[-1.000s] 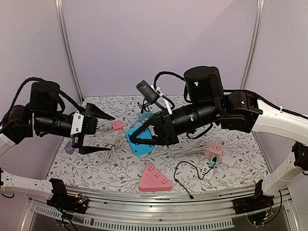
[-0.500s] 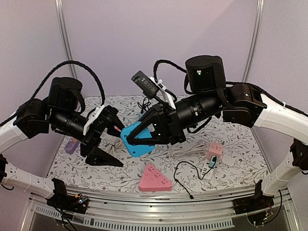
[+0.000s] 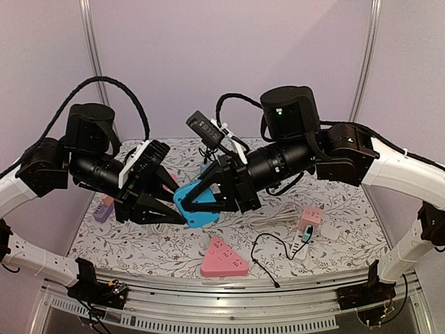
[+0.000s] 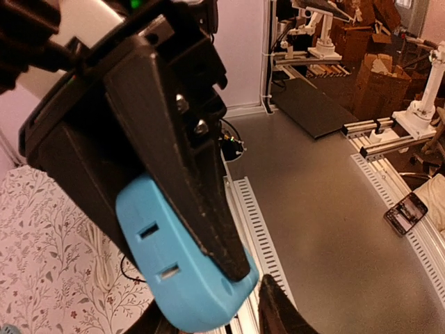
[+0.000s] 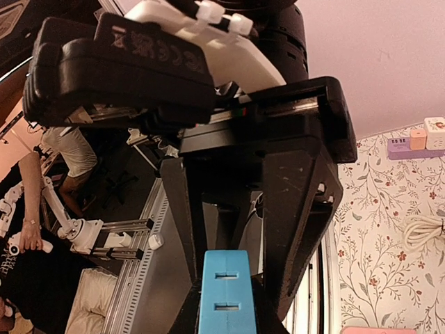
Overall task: Insert the plug
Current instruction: Adjust the plug.
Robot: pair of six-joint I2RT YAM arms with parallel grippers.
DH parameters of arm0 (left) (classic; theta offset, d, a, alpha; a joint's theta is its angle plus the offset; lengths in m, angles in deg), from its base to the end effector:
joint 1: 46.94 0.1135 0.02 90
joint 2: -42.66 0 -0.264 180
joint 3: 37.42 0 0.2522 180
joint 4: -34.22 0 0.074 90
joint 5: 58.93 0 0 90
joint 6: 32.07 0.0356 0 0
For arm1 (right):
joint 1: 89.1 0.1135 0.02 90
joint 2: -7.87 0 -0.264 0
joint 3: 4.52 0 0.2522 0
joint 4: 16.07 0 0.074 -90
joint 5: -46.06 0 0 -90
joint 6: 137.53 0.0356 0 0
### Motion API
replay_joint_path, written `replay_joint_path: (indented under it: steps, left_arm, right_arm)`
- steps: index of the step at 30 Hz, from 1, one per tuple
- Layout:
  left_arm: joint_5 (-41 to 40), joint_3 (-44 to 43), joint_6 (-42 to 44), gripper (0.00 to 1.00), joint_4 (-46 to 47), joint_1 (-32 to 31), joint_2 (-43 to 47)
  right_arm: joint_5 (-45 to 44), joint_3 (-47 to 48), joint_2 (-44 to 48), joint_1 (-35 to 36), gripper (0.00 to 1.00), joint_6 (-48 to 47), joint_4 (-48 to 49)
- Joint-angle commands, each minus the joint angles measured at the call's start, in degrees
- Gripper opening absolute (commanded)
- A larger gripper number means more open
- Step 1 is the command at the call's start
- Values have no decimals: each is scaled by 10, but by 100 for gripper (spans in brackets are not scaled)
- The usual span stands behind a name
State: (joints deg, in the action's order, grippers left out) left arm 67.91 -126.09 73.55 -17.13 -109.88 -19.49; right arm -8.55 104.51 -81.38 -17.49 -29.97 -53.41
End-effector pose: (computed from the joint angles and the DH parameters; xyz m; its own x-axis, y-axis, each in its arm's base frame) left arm 0.0790 -0.2015 0.4165 0.0746 0.3277 -0.9418 0.9762 -0.2167 0.0019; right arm 0.0915 0.3406 0.4317 -0.3767 -0.3534 -0.8563 -0.8749 -0.1680 0.4542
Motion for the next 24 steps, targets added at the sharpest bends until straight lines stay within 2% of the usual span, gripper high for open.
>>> replay_joint_path:
  steps: [1, 6, 10, 19, 23, 24]
  left_arm:
    - [-1, 3, -14, 29, 0, -10, 2]
    - [-35, 6, -10, 13, -13, -10, 7]
    - [-114, 25, -40, 0, 10, -6, 10]
    - [-123, 33, -46, 1, 12, 3, 12]
    - [-128, 59, -54, 1, 15, 7, 22]
    - [-130, 65, -57, 5, 17, 9, 25]
  right_arm:
    - [-49, -12, 23, 2, 0, -8, -19]
    - [-138, -11, 35, 2, 0, -14, -55]
    - [-181, -8, 38, 2, 0, -16, -74]
    - [-209, -12, 40, 3, 0, -24, -87]
    - [-278, -5, 47, 3, 0, -24, -140]
    - [-298, -1, 46, 2, 0, -21, -157]
